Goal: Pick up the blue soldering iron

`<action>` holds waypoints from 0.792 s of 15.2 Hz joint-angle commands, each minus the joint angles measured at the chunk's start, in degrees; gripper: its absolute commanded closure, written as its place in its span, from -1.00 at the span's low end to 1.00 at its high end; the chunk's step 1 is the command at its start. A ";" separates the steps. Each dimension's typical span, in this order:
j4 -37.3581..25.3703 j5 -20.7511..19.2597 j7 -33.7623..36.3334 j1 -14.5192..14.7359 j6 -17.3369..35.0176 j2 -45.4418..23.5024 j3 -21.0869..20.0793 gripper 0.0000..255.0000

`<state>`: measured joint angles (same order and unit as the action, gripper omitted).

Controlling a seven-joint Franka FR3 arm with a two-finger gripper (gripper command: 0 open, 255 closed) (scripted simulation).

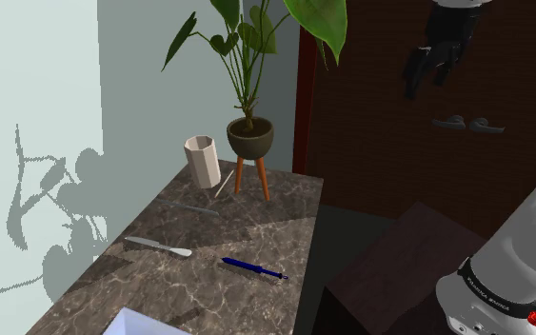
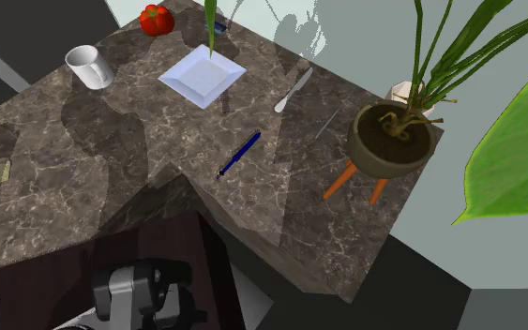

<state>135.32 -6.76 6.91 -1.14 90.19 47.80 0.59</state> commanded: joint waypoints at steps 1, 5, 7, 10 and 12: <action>0.00 0.00 0.00 0.00 0.00 0.00 0.00 -1.00; 3.02 1.92 0.03 2.23 6.05 -3.79 -1.31 -1.00; 4.21 2.86 -0.02 3.36 9.11 -6.01 -2.00 -1.00; 5.58 4.24 -0.17 5.05 13.71 -9.72 -3.11 -1.00; 6.22 5.13 -0.32 6.18 16.76 -12.44 -3.87 -1.00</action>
<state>141.63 -2.20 6.45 4.38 104.98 37.52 -2.71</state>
